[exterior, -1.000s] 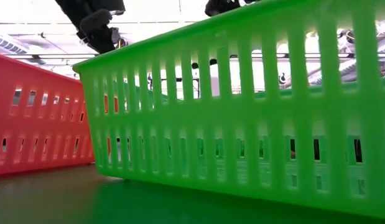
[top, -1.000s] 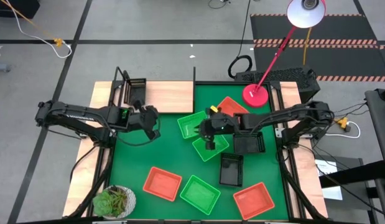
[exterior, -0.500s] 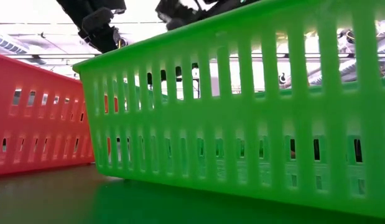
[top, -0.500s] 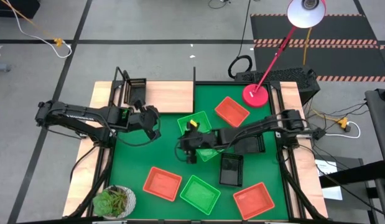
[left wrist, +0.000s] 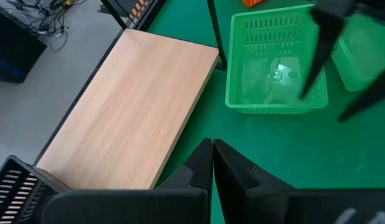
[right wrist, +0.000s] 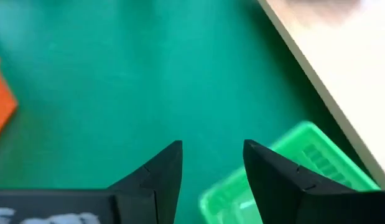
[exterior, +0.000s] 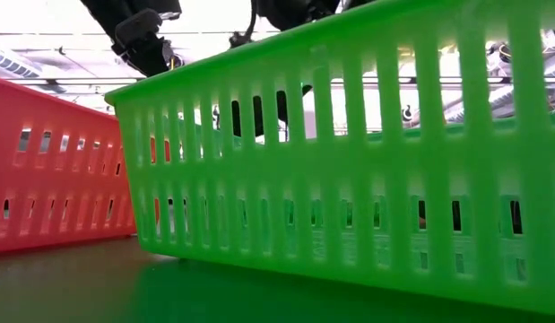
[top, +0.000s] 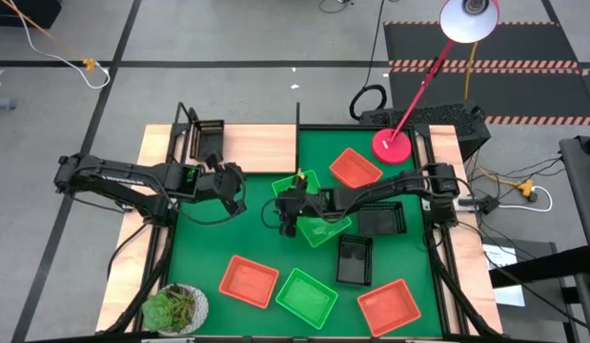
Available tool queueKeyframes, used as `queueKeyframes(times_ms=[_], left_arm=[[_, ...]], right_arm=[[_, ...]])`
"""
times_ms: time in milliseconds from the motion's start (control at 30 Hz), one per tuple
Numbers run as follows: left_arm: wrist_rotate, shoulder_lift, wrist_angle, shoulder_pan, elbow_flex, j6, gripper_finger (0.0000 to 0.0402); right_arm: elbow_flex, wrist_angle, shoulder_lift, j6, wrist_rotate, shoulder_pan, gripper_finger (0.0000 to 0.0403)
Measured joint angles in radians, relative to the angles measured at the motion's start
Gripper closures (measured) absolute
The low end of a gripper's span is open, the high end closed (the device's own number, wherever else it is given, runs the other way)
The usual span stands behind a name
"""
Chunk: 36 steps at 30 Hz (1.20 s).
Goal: Stack baskets on shelf by color
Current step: Put the green bin on the shelf
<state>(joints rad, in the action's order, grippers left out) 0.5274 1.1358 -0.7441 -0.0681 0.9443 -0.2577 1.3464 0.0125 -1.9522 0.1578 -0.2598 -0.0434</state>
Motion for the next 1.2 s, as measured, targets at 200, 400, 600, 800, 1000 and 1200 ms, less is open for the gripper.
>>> queueKeyframes(times_ms=[200, 400, 600, 800, 1000, 1200], left_arm=[[-0.005, 0.000, 0.000, 0.000, 0.000, -0.001, 0.0385], [-0.012, 0.000, 0.001, 0.000, 0.000, -0.006, 0.0385], [-0.039, 0.000, 0.000, -0.005, 0.000, -0.008, 0.0385], [-0.041, 0.000, -0.001, -0.025, 0.000, -0.007, 0.0385], [-0.041, 0.000, -0.001, -0.047, 0.000, -0.002, 0.0385], [-0.040, 0.000, 0.000, -0.058, 0.000, 0.001, 0.0385]], right_arm=[[-0.001, 0.026, -0.015, 0.080, -0.001, 0.003, 0.0243], [-0.001, 0.040, -0.052, 0.118, 0.002, 0.002, 0.0243], [-0.001, 0.054, -0.056, 0.114, 0.137, -0.005, 0.0254], [-0.002, 0.124, -0.032, 0.074, 0.177, -0.033, 0.0278], [-0.002, 0.224, 0.024, -0.054, 0.234, -0.065, 0.0299], [-0.002, 0.271, 0.092, 0.059, 0.115, -0.075, 0.0294]])
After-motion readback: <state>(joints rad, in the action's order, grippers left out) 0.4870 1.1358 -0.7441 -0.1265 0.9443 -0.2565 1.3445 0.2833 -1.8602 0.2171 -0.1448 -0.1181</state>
